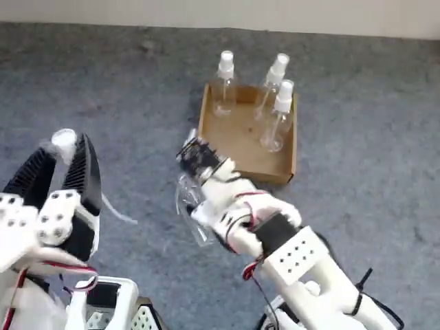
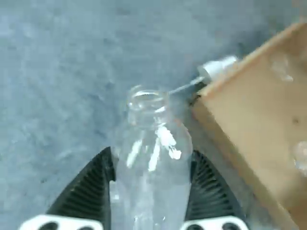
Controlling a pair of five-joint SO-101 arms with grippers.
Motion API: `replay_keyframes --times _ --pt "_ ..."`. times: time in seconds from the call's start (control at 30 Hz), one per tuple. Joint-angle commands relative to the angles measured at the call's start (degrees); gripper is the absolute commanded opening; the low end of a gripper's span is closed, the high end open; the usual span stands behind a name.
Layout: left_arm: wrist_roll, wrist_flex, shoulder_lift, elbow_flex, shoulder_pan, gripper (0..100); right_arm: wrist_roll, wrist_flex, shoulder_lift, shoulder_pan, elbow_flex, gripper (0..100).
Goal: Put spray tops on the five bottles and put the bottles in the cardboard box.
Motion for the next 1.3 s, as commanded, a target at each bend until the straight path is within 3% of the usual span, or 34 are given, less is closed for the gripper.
replay_keyframes --times 0.0,0.17,0.33,0.57,1.27 --pt "5.63 -9.93 -1.98 6.81 0.84 0 -0.18 -2.59 -1.8 -4.35 2.68 0.3" --pt "5.8 -14.68 -2.24 13.41 0.84 0 -0.62 -3.21 -1.8 -7.6 3.03 0.3" --pt "7.47 -15.21 -1.89 15.25 2.33 0 -0.7 -11.3 -1.8 -7.69 4.26 0.3" --pt "7.38 -24.62 -2.15 24.57 2.24 0 -0.7 -11.65 -1.8 -7.6 5.67 0.3" --pt "5.63 -29.45 -2.15 31.08 -0.84 0 -0.7 -11.65 -1.8 -7.52 5.58 0.3"
